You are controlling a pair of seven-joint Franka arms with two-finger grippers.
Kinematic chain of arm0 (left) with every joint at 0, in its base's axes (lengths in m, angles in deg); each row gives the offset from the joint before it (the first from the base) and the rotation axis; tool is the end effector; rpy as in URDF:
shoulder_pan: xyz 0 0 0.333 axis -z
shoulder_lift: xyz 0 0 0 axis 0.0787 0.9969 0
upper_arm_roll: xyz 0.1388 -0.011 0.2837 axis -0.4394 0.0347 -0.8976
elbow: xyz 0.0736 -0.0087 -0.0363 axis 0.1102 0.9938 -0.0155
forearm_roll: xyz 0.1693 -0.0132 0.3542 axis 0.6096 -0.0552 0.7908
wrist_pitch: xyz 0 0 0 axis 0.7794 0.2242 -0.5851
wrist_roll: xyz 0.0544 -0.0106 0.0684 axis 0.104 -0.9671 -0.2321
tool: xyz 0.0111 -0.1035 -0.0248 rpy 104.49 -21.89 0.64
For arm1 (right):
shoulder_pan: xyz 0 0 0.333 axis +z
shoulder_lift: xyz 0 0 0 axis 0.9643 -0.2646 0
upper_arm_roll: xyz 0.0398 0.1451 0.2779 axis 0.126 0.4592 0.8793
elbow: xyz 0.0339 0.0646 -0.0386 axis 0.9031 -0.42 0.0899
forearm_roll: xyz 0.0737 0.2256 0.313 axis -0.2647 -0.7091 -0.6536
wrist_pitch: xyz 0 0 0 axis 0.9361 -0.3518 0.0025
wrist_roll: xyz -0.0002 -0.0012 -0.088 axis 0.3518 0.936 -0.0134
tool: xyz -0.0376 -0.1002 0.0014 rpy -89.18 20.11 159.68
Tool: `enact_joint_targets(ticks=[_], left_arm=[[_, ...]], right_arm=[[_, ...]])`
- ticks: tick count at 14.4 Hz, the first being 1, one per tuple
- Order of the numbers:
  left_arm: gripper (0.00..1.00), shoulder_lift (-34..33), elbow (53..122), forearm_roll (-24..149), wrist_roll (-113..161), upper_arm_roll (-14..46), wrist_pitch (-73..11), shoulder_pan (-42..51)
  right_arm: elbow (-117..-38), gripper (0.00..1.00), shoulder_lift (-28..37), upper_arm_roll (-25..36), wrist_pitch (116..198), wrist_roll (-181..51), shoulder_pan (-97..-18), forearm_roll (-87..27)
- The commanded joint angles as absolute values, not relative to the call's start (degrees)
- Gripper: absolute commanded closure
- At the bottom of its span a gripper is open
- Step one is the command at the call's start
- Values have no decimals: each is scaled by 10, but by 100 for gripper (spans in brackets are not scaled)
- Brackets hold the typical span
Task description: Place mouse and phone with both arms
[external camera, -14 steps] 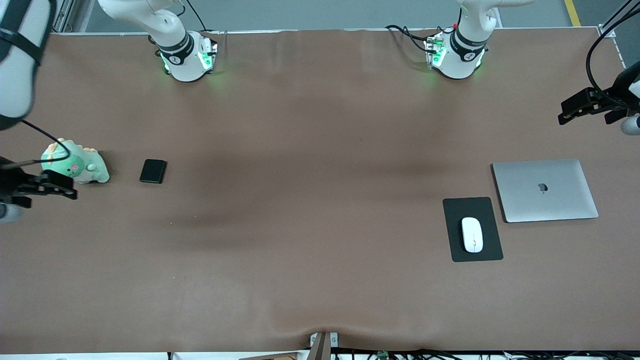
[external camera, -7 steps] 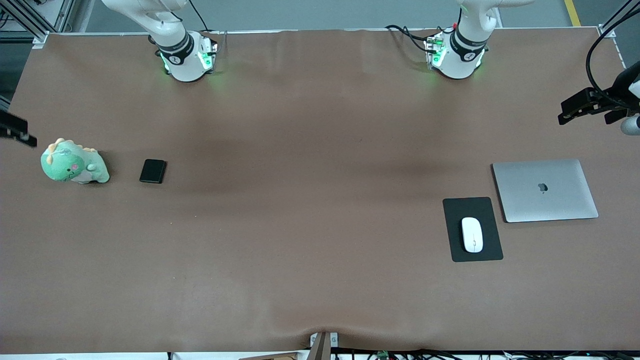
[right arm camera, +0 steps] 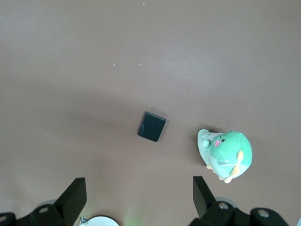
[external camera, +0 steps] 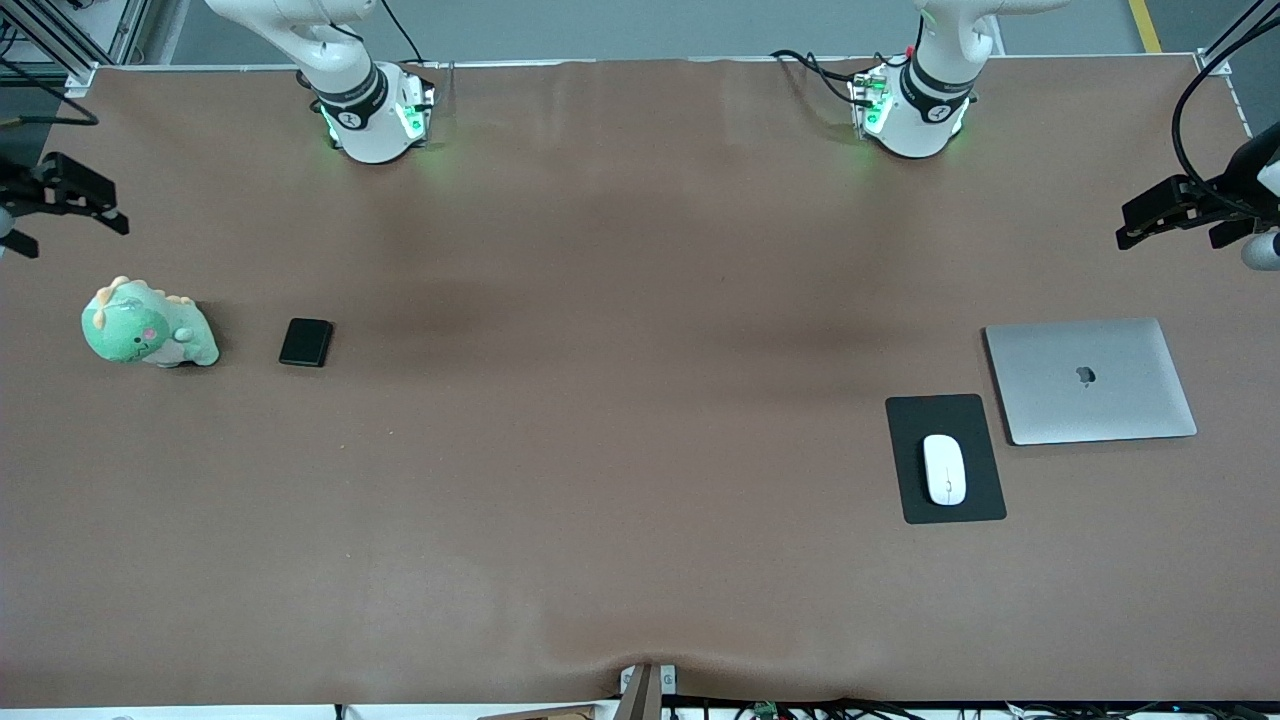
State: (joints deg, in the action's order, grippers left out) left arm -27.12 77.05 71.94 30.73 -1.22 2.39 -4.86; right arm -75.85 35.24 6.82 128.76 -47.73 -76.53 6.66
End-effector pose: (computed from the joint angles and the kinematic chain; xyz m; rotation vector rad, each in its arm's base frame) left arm 0.5380 -0.0034 0.6357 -3.1311 0.0181 0.1063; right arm 0.5082 -0.0552 0.6274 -3.0889 -0.4452 0.0727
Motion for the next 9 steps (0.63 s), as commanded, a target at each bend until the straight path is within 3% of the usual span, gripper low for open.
enact_joint_targets(ticks=[1,9], left_arm=[[0,-269,762,719,316,-11,32,-51],[0,-269,762,719,316,-11,32,-52]], right_arm=[[-770,0,371,77,1298,-482,-772,79],[-762,0,362,74,1283,-488,-776,69]])
